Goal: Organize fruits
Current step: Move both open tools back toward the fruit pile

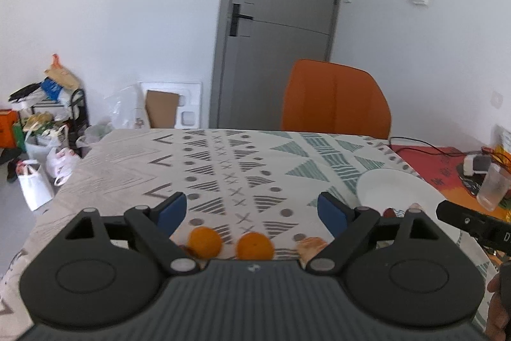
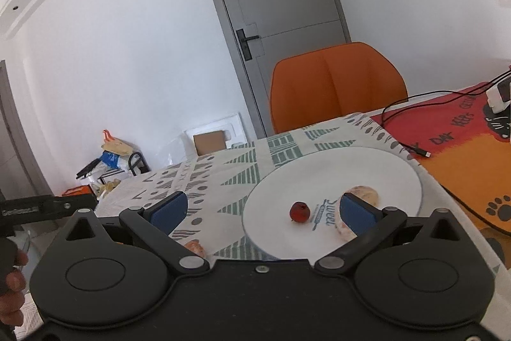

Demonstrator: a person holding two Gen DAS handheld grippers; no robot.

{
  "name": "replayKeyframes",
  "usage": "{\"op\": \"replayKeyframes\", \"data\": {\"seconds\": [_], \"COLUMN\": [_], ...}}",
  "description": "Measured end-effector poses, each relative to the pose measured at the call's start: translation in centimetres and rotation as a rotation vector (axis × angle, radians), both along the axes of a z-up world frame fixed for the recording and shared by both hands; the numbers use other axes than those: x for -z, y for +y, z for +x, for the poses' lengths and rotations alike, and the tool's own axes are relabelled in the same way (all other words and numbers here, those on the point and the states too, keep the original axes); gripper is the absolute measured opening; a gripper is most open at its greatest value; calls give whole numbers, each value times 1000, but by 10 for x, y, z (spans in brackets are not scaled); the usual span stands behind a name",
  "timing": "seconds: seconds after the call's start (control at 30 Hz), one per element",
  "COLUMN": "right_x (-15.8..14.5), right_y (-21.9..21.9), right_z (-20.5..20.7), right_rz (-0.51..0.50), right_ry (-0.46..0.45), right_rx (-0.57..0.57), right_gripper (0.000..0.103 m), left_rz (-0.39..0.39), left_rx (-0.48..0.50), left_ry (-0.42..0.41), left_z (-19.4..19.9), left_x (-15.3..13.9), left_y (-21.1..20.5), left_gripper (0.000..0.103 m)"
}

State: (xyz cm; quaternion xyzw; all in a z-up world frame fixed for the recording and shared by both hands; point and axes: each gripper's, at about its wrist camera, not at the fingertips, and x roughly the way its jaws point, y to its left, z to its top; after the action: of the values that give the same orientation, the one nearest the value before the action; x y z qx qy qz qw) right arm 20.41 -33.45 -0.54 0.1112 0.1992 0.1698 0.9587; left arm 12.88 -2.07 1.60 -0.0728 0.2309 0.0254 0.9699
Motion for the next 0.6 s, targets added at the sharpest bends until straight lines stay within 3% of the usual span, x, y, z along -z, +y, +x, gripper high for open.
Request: {"op": "replayKeyframes", "data": {"seconds": [0.6], "right_x": [7], "right_y": [36], "right_z": [-11], "right_rz": [-33], "right_ry": [16], "right_rx": [-105], "right_gripper": [103], "left_rz": [-21], "left_rx": [-70], "left_ry": [16], "left_z": [-27], "left_x": [19], "left_y": [42], "left_gripper": [89]}}
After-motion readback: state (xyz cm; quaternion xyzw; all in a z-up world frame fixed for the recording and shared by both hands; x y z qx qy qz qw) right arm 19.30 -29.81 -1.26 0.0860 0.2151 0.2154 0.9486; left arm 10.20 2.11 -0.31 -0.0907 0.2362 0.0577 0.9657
